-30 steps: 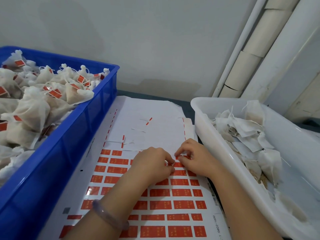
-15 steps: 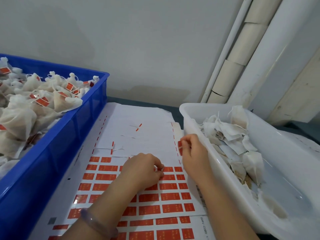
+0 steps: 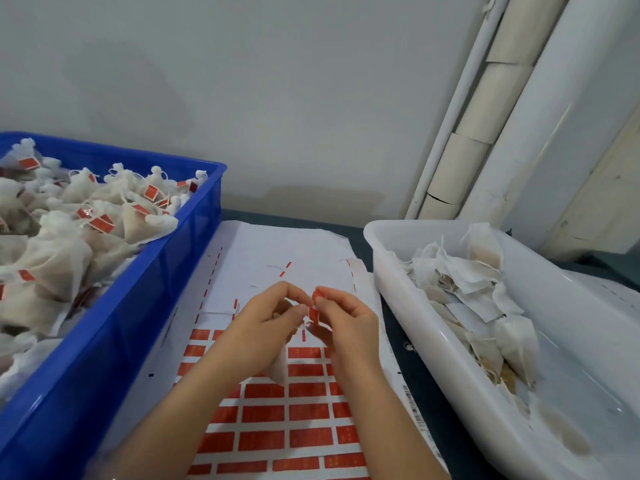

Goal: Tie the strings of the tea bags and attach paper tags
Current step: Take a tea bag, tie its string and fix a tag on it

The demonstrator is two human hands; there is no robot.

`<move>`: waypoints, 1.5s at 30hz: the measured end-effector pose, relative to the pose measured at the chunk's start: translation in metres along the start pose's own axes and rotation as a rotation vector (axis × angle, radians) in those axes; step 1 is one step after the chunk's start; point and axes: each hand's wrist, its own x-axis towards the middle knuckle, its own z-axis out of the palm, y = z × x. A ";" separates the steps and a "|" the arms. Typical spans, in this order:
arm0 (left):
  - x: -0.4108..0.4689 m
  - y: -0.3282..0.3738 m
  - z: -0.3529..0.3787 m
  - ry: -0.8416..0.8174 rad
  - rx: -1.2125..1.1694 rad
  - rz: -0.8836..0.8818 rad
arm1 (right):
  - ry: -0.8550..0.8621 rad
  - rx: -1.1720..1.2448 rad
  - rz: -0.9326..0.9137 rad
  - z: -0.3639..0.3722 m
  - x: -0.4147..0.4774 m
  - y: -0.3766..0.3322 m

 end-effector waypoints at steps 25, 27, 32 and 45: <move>-0.016 -0.017 -0.012 0.136 -0.340 0.010 | -0.206 0.387 0.088 -0.007 -0.023 0.001; -0.017 -0.016 -0.014 0.114 -0.348 0.009 | -0.213 0.372 0.074 -0.006 -0.026 -0.001; -0.019 -0.014 -0.014 0.117 -0.373 -0.016 | -0.171 0.243 -0.011 -0.003 -0.031 -0.003; -0.020 -0.008 -0.024 0.103 -0.477 -0.019 | -0.415 0.334 0.104 -0.012 -0.023 0.002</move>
